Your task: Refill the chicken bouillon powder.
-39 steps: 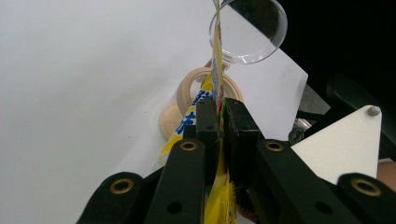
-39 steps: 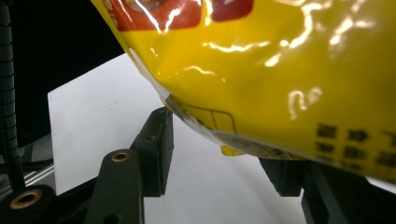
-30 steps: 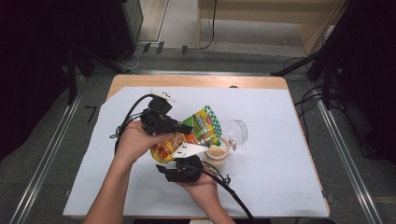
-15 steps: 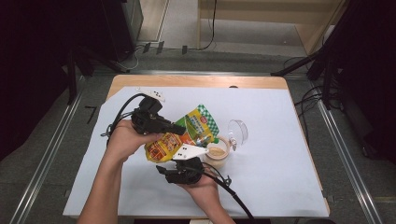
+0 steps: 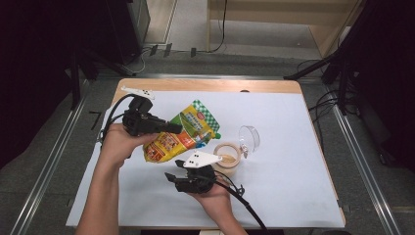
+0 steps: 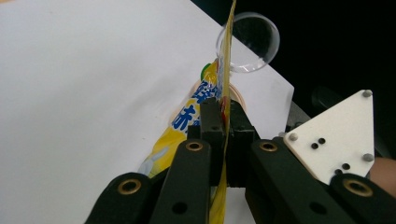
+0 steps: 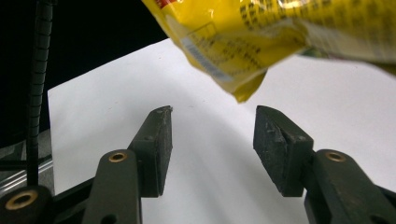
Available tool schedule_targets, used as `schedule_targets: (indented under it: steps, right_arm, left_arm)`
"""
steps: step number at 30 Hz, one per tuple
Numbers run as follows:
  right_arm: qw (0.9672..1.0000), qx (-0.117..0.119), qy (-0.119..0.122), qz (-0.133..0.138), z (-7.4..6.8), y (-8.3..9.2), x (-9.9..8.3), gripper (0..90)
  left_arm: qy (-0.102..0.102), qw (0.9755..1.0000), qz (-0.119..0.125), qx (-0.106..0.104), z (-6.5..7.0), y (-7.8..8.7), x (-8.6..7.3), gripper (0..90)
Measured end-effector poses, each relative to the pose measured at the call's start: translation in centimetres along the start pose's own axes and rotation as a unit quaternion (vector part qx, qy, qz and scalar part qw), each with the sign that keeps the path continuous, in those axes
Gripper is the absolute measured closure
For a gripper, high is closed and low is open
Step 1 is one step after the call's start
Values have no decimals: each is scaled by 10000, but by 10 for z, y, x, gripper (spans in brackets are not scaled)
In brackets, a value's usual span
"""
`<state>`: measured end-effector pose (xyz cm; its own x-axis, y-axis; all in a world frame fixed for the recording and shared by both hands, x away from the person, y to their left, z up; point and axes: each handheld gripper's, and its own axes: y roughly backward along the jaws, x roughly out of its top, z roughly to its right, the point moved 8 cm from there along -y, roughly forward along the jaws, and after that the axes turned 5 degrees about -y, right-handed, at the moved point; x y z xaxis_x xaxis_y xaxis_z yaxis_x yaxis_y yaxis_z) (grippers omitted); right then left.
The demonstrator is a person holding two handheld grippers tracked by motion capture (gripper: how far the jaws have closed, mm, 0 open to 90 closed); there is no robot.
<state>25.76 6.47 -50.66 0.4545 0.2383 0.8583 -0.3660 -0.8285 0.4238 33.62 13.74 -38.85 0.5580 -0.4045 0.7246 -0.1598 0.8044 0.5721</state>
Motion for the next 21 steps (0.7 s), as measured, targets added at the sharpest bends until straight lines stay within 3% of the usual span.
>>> schedule_targets:
  steps: [9,12,21]
  right_arm:
    - [10000,11,-31,5,0,3,-1,484]
    - [10000,-10,-40,-12,1,5,-2,484]
    - [9999,-63,-138,0,5,11,-4,487]
  left_arm:
    - [237,9984,433,275,-29,6,0,894]
    - [284,9966,579,520,-41,3,1,893]
    - [340,9941,779,668,-66,-17,4,894]
